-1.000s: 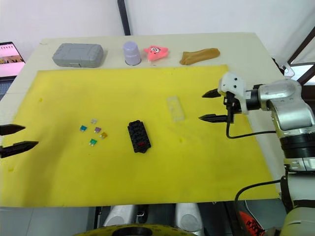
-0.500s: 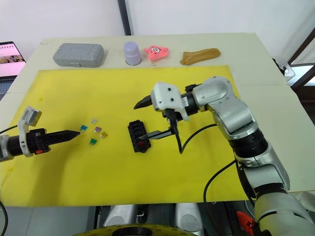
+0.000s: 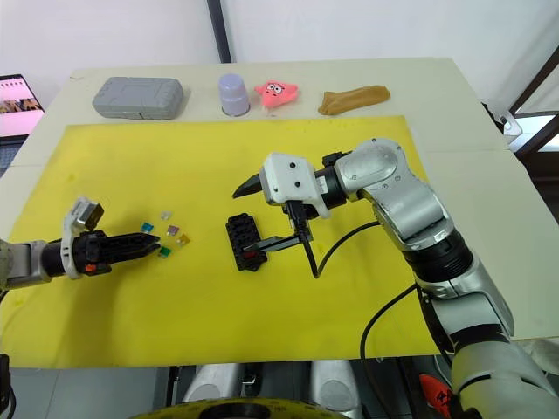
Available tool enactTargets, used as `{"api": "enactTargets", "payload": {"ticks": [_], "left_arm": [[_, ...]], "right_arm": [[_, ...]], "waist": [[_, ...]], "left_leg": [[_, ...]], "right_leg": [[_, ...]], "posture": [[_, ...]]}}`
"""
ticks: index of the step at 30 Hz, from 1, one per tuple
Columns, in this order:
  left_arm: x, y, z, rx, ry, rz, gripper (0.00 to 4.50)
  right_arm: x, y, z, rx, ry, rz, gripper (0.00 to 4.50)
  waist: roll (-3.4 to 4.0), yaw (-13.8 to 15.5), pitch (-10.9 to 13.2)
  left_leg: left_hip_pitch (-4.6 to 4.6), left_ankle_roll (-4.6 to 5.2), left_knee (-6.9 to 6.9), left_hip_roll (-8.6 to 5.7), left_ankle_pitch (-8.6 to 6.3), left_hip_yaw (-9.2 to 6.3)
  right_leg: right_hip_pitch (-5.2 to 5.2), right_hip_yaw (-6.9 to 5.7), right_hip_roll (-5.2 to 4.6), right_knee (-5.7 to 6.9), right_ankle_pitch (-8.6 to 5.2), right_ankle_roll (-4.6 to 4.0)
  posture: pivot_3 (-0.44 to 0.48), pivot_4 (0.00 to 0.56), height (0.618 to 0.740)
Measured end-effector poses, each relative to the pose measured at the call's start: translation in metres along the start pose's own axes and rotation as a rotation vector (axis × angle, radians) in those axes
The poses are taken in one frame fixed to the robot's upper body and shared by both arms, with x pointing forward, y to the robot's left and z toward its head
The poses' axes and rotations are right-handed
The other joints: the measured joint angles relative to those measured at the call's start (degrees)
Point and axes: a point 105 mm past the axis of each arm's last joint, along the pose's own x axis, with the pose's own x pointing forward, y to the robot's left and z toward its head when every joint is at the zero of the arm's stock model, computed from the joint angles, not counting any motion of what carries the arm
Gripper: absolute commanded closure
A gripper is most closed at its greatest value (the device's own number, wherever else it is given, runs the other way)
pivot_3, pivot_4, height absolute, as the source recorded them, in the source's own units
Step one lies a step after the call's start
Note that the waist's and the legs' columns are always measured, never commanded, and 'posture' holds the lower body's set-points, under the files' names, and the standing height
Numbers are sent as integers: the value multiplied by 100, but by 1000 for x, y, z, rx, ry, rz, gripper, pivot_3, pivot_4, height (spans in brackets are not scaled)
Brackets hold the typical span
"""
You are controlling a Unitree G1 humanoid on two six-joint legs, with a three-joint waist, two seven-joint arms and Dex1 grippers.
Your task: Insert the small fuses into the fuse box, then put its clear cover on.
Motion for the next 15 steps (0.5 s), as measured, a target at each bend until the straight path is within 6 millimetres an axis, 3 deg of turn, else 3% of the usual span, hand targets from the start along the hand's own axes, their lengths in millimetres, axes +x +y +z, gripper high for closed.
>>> {"api": "enactTargets", "payload": {"ticks": [15], "left_arm": [[0, 8, 4, 6, -3, -4, 2257]], "right_arm": [[1, 2, -1, 19, 7, -15, 0]], "waist": [[0, 2, 0]], "left_leg": [[0, 0, 0, 0, 0, 0]], "right_leg": [[0, 0, 0, 0, 0, 0]], "posture": [[0, 150, 731]]}}
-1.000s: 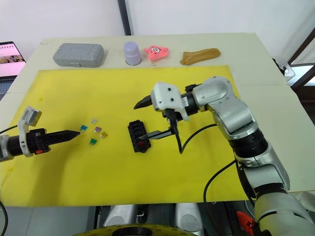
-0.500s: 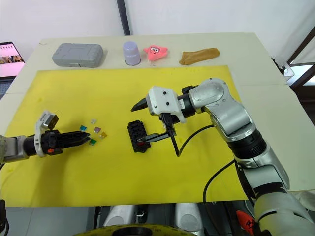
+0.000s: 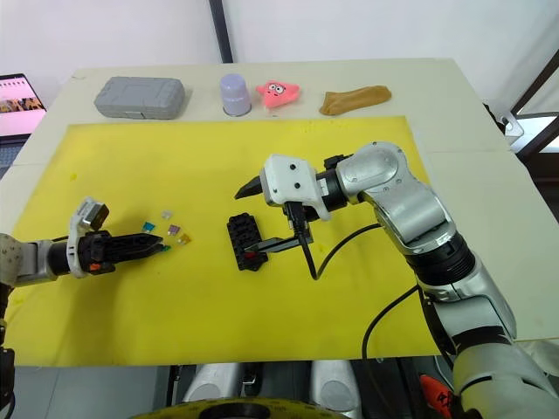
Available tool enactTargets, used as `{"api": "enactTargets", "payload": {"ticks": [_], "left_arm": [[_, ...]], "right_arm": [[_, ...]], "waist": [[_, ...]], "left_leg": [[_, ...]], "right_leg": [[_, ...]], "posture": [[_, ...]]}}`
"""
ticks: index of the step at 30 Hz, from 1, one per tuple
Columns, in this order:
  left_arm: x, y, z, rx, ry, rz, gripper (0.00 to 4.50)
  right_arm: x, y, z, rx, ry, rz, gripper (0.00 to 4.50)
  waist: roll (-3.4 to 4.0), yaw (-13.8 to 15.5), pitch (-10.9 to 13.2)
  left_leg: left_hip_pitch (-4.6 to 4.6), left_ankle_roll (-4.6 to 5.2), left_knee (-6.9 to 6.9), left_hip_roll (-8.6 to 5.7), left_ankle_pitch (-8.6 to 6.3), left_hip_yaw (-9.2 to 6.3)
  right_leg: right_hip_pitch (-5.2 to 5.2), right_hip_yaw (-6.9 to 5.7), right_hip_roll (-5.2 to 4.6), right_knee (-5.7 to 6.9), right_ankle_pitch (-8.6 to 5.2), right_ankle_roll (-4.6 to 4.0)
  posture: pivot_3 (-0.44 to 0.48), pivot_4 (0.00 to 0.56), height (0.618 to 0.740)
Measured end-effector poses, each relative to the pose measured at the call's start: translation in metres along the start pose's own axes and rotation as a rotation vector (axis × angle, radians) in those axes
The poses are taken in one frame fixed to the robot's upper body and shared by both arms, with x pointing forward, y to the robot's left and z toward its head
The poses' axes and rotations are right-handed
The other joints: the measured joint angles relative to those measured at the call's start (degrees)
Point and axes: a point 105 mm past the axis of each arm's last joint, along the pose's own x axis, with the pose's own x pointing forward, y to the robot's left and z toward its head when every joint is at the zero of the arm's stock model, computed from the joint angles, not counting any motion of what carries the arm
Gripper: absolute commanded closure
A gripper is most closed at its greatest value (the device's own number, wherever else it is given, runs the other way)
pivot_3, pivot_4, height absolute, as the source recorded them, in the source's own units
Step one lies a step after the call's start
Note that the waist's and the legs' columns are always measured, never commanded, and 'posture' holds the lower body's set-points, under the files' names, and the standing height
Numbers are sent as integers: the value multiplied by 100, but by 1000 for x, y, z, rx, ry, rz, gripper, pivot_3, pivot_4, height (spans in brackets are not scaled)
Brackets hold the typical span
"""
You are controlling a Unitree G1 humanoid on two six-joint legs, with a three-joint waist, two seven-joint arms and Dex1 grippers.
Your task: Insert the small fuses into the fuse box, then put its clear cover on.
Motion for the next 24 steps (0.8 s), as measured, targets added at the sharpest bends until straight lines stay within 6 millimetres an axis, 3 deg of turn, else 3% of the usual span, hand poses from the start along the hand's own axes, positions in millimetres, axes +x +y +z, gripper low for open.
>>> {"api": "enactTargets", "payload": {"ticks": [14, 24], "left_arm": [[-4, 1, -10, 39, 27, 10, 2257], [4, 1, -11, 55, 44, -9, 2257]], "right_arm": [[0, 0, 0, -1, -1, 1, 0], [0, 0, 1, -3, -1, 2, 0]], "waist": [[0, -8, 0], [0, 14, 0]], "left_leg": [[0, 0, -2, 0, 0, 0], [0, 2, 0, -4, -1, 0]], "right_leg": [[-1, 0, -2, 0, 0, 0], [2, 0, -5, 0, 0, 0]], "posture": [[0, 150, 731], [0, 150, 731]]}}
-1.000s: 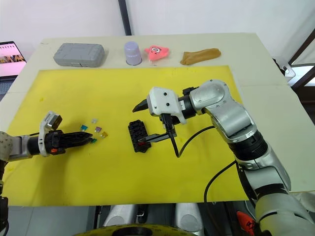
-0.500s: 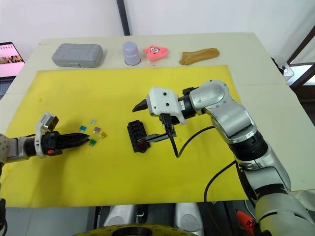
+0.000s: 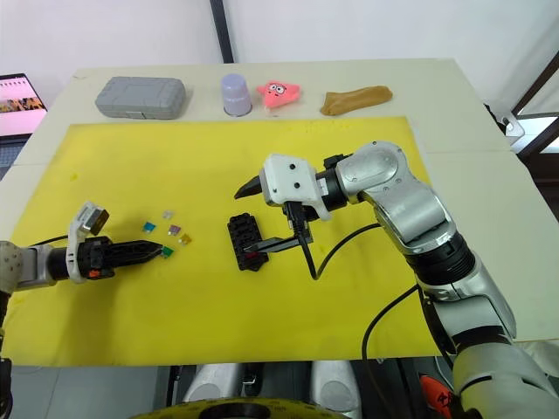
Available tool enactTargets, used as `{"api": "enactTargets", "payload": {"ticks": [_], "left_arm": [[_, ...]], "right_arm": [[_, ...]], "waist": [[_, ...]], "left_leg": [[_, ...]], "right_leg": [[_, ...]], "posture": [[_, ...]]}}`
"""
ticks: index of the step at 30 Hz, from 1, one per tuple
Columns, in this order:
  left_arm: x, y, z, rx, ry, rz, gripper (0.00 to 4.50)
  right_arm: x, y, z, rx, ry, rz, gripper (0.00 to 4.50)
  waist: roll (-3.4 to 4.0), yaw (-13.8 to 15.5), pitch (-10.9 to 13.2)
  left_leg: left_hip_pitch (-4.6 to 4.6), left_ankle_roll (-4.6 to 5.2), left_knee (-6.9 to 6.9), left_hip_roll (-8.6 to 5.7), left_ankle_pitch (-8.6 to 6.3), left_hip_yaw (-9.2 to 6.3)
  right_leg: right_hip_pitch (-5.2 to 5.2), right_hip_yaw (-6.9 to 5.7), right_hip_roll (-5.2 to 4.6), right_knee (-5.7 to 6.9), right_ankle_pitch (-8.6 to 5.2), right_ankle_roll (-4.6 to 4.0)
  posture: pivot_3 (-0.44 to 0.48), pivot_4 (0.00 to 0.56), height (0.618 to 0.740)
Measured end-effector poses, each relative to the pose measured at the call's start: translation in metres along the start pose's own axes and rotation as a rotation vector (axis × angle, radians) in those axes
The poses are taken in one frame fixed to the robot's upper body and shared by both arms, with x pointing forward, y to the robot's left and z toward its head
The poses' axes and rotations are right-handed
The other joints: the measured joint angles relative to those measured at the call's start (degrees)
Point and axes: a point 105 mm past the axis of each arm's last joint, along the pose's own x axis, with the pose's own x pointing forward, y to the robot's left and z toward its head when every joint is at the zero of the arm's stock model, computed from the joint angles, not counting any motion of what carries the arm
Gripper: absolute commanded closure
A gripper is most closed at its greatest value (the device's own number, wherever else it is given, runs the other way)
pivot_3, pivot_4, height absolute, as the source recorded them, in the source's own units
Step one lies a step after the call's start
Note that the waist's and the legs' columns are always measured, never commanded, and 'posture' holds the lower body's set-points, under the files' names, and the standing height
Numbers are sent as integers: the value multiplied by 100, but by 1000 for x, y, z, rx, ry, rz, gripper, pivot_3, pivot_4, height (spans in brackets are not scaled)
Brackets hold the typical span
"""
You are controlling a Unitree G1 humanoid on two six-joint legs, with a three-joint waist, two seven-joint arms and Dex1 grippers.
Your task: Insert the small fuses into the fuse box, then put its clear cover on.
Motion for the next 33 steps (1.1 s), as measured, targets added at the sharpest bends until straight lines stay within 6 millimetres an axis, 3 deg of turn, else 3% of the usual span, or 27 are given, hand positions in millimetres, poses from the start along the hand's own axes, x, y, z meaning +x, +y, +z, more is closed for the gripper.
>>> {"api": "enactTargets", "payload": {"ticks": [10, 13, 29, 33], "left_arm": [[4, 0, 0, 3, 10, -11, 2257], [5, 0, 0, 4, 11, -7, 3085], [5, 4, -4, 24, 23, 2, 3085], [5, 4, -6, 32, 26, 4, 4337]], "right_arm": [[0, 0, 0, 4, 3, -2, 0], [0, 0, 0, 6, 3, -2, 0], [0, -1, 1, 2, 2, -4, 0], [0, -1, 1, 2, 2, -4, 0]], "waist": [[0, 8, 0], [0, 8, 0], [0, -9, 0], [0, -11, 0]], "left_leg": [[0, 1, 1, -2, 0, 0], [0, 1, 1, -2, 0, 0], [2, 0, 0, -1, 0, 0], [2, 0, 0, -1, 0, 0]], "right_leg": [[1, 0, -1, 0, 0, 0], [1, 0, -1, 0, 0, 0], [1, 0, 0, 0, 0, 0], [1, 0, 0, 0, 0, 0]], "posture": [[0, 150, 731], [0, 150, 731], [0, 150, 731], [0, 150, 731]]}}
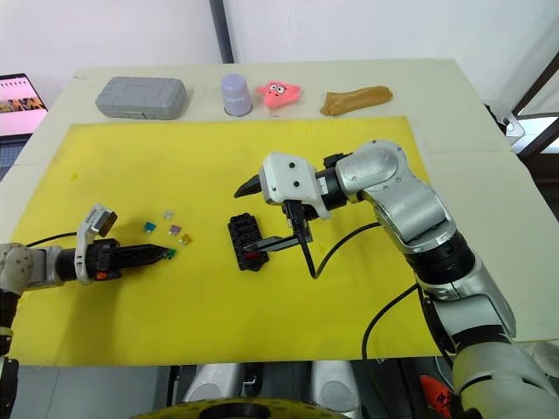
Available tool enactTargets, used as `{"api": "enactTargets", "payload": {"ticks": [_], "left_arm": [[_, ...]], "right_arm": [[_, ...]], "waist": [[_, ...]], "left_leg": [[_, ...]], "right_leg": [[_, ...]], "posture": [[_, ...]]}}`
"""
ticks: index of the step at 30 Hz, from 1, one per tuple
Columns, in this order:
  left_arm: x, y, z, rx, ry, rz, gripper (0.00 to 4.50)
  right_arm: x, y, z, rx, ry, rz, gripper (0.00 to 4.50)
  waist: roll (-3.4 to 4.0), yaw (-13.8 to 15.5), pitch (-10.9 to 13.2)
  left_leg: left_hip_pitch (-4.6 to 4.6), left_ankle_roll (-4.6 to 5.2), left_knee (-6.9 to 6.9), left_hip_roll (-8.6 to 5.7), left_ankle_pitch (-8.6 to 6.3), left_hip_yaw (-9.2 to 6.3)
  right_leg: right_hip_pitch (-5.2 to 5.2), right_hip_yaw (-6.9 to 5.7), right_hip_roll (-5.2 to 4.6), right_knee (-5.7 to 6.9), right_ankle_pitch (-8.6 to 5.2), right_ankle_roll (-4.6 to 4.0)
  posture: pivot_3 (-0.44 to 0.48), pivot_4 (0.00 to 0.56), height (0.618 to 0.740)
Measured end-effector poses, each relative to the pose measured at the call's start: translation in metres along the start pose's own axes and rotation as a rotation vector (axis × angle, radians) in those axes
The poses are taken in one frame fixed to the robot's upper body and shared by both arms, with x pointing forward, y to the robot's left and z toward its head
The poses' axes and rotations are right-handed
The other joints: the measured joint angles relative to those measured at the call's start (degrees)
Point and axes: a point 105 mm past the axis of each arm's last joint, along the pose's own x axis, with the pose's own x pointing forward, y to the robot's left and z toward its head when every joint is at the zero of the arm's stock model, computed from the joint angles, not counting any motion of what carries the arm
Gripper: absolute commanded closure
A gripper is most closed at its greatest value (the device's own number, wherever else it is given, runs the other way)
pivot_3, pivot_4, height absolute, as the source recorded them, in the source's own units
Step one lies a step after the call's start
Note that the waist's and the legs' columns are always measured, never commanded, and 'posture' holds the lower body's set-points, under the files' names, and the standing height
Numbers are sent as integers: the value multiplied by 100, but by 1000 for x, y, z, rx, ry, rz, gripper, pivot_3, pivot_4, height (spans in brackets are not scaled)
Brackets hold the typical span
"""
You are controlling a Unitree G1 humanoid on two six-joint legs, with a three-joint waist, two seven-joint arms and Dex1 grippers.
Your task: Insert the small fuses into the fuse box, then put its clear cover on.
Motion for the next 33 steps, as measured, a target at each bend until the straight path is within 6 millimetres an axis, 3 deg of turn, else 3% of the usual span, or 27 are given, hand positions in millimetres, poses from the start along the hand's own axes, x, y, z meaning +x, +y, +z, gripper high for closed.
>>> {"api": "enactTargets", "payload": {"ticks": [12, 16, 23, 25, 31, 33], "left_arm": [[-1, 0, -4, 27, 21, 7, 4431], [-2, -8, 1, 72, 11, -9, 4431], [16, -98, 34, 611, 17, -147, 4431], [24, -114, 37, 754, 25, -169, 4431], [47, -139, 45, 1030, 42, -224, 4431], [52, -142, 46, 1066, 51, -235, 4500]], "right_arm": [[0, -1, 0, 0, -1, -6, 0], [-1, 0, 0, 18, -14, -11, 0], [-16, -1, 1, 258, -116, -78, 0], [-19, -2, 3, 307, -129, -95, 0], [-17, -9, 16, 404, -181, -107, 0], [-19, -11, 19, 422, -185, -114, 550]], "waist": [[2, -7, -1], [1, -3, 0], [-9, 15, 4], [-9, -8, 4], [-8, -3, 4], [-8, 4, 4]], "left_leg": [[2, 0, -2, 2, 0, 0], [0, 0, -2, 3, 0, -1], [-14, -2, 2, 2, 1, -12], [-13, -7, -2, 4, 3, -12], [-13, -7, -3, 4, 4, -10], [-14, -5, -2, 3, 3, -10]], "right_leg": [[-1, 0, 1, 0, 0, 0], [-1, 0, 1, 0, 0, 0], [0, 1, -3, -11, 0, 0], [-3, 1, 1, -11, 0, -1], [-4, 0, 3, -9, 0, -1], [-4, 0, 3, -10, 0, -1]], "posture": [[0, 150, 731], [0, 150, 731], [0, 150, 731], [0, 150, 731], [0, 150, 731], [0, 150, 731]]}}
